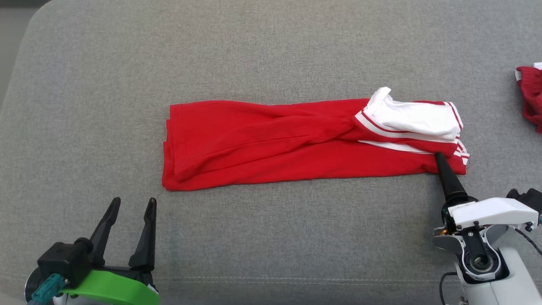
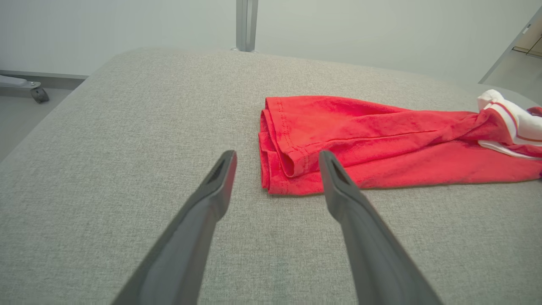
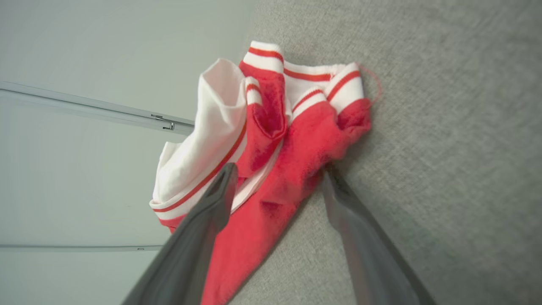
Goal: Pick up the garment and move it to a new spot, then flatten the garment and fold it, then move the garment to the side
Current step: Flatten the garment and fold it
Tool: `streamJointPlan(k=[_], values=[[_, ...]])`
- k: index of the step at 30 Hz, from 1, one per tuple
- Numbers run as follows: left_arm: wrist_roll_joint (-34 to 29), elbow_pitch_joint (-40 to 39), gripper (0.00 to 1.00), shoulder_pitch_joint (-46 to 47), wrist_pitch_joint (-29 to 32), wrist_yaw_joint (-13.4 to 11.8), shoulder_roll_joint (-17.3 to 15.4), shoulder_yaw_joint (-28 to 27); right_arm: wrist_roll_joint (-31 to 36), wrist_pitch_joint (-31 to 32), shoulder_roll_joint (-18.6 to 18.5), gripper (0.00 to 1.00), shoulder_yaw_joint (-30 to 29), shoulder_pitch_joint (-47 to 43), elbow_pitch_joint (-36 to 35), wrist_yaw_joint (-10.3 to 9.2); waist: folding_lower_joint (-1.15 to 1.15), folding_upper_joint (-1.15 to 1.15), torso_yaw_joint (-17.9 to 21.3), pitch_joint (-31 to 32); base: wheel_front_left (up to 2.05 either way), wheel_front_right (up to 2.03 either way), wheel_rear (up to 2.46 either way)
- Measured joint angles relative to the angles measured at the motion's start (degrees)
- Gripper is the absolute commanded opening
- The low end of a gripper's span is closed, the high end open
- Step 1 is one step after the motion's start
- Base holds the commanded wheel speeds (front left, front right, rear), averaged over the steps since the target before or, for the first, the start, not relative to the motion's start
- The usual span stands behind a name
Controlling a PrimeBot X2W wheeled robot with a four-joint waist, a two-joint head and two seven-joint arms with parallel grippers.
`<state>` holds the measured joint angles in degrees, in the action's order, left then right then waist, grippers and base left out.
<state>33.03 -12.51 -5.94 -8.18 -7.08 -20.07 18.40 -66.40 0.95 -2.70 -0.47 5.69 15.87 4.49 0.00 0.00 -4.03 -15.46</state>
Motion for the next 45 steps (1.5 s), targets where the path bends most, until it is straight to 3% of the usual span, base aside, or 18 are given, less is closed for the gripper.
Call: streamJointPlan(k=[18, 39, 42, 43, 45], values=[[-3.0, 0.0, 1.0, -0.3, 1.1, 0.0, 1.6, -1.4, -2.7, -2.0, -0.5, 1.0, -1.7, 4.9, 5.5, 1.03, 0.0, 0.0, -1.4, 0.1, 0.0, 0.0, 0.0], [-4.6, -1.2, 1.0, -1.2, 2.7, 0.0, 3.3, -2.1, -3.5, -3.4, -0.7, 0.98, -2.0, 8.7, 11.7, 0.62, 0.0, 0.0, -1.6, -0.2, 0.0, 0.0, 0.0], [-5.0, -1.5, 1.0, -1.2, 2.9, 0.0, 3.6, -2.1, -2.9, -3.9, -1.0, 0.44, -1.8, 9.9, 12.6, 0.19, 0.0, 0.0, -1.6, -0.4, 0.0, 0.0, 0.0], [-5.1, -1.6, 1.0, -1.2, 3.1, 0.0, 3.6, -2.0, -2.9, -4.0, -1.1, 0.42, -1.8, 10.4, 12.9, 0.05, 0.0, 0.0, -1.6, -0.5, 0.0, 0.0, 0.0], [-5.1, -2.0, 1.0, -1.2, 3.2, 0.0, 3.7, -1.9, -2.8, -4.1, -1.3, 0.26, -1.9, 10.8, 13.1, -0.05, 0.0, 0.0, -1.6, -0.7, 0.0, 0.0, 0.0]])
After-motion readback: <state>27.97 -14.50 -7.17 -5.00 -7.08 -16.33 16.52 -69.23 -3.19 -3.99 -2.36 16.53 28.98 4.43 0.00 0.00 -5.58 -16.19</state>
